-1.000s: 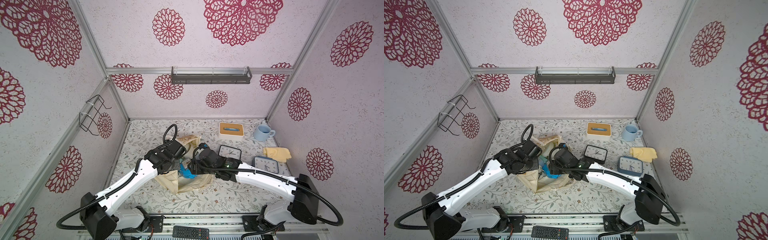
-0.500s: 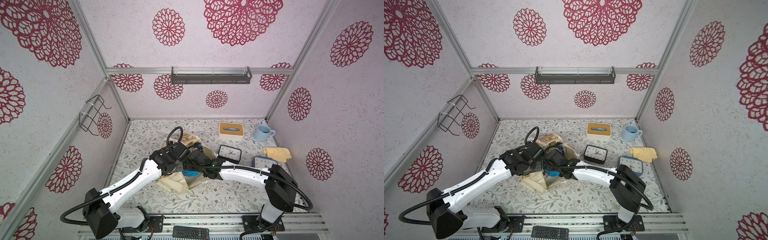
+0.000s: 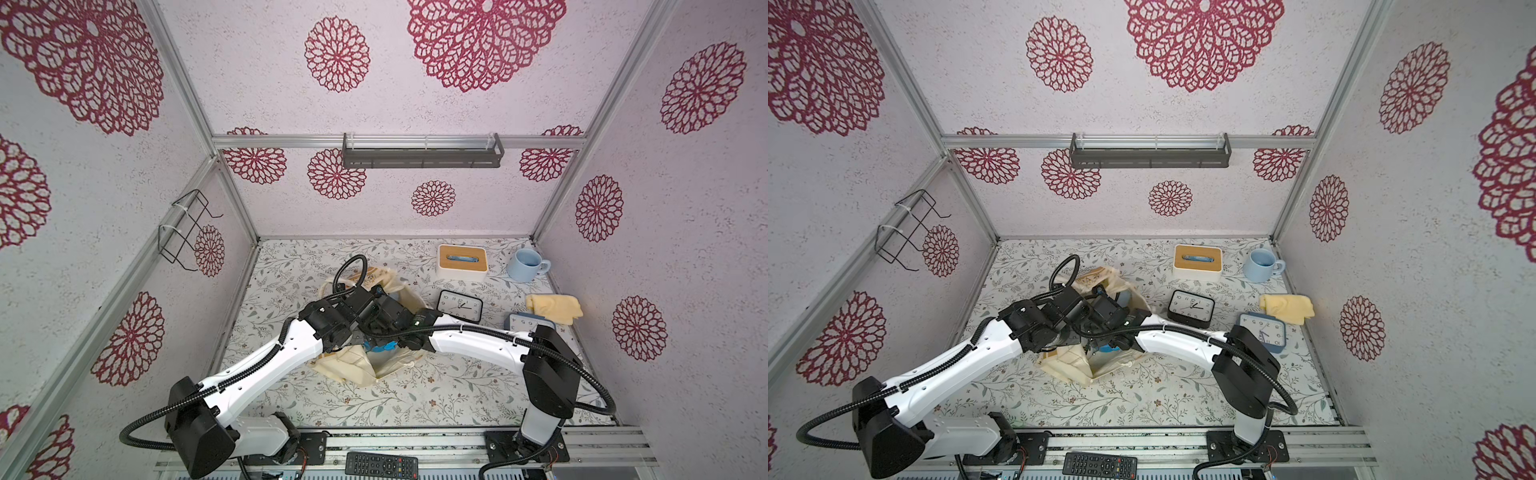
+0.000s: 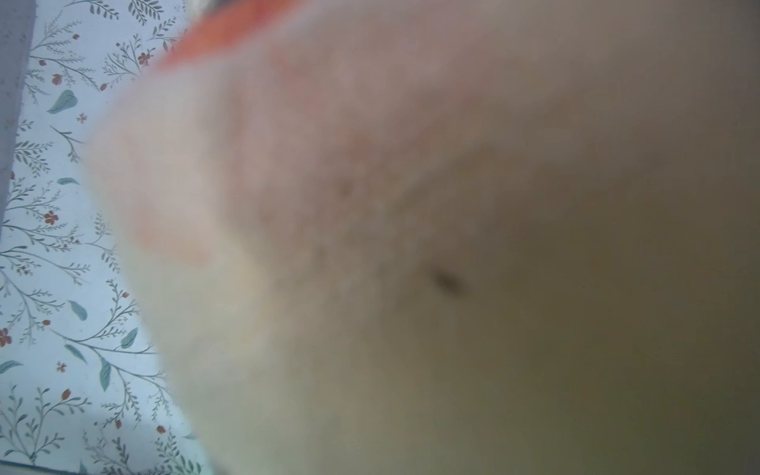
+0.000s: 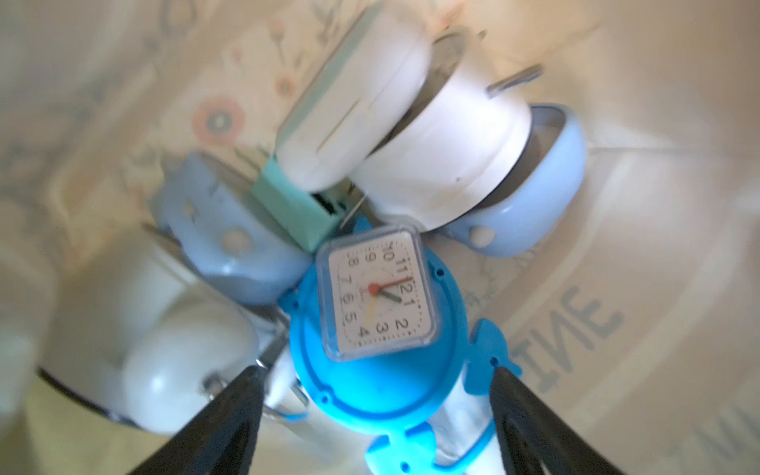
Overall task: Take the alarm clock out of the canvas bag
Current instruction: Pick up the alarm from the canvas bag.
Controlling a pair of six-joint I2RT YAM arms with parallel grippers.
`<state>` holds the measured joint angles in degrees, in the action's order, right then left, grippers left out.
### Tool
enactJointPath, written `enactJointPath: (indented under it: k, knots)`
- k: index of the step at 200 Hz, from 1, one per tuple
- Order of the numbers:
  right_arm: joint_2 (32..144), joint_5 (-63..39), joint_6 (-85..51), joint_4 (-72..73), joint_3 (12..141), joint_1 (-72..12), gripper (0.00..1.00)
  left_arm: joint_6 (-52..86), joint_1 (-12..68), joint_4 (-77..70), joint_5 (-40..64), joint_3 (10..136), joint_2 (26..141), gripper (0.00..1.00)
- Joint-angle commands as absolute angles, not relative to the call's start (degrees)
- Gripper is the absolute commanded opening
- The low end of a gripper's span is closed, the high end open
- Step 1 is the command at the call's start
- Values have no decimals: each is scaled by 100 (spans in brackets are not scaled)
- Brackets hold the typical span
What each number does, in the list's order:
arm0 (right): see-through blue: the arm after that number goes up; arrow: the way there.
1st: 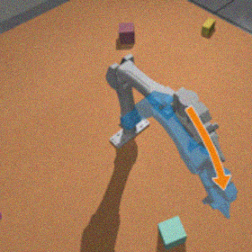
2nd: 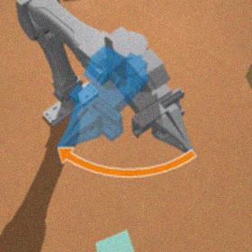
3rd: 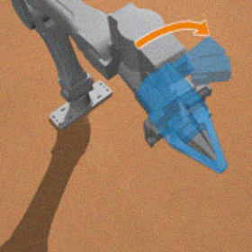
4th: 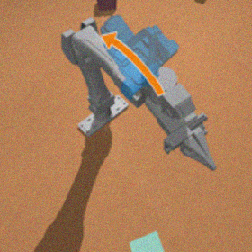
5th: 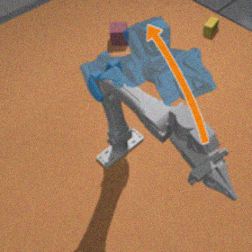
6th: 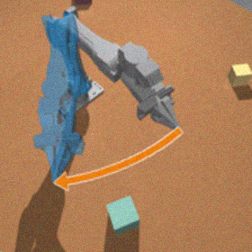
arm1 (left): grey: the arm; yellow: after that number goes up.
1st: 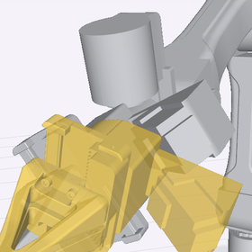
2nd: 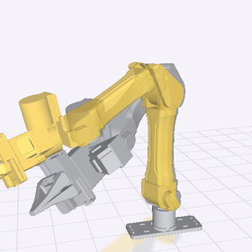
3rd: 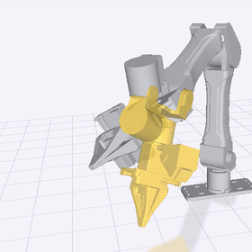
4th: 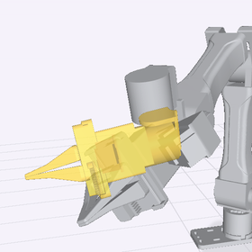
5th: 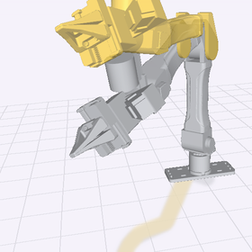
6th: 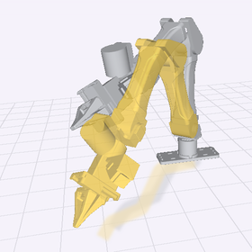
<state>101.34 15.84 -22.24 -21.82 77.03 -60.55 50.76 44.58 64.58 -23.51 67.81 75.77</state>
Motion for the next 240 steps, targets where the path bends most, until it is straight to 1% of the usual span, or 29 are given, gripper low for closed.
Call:
enactJointPath:
  k: [1,35,61,111,134,151,172,198,240]
  knots:
    - [10173,1497,-955,-2615,7770,-6100,87,4888,4563,6795,-2515,6723,7455,0]
    - [10183,1507,-505,-2133,7491,-6092,87,4782,4561,6882,-2668,6755,7396,0]
    - [10260,1261,-389,-1657,7323,-6034,87,4729,4563,6987,-2816,6752,7272,0]
    - [10753,906,-494,-1063,7424,-5884,87,4444,4562,6883,-2886,6705,7032,0]
    - [11066,861,-671,-1105,7574,-5798,87,4352,4551,6915,-2923,6767,7074,0]
    - [11164,894,-754,-1142,7641,-5759,83,4342,4551,6937,-2950,6805,7120,0]
    - [11096,877,-763,-1122,7615,-5761,76,4335,4552,6928,-2953,6807,7137,0]
    - [10839,864,-818,-1081,7474,-5758,64,4308,4550,6900,-2966,6802,7137,0]
    - [10244,803,-861,-1063,7254,-5774,51,4254,4552,6855,-3036,6803,7141,0]
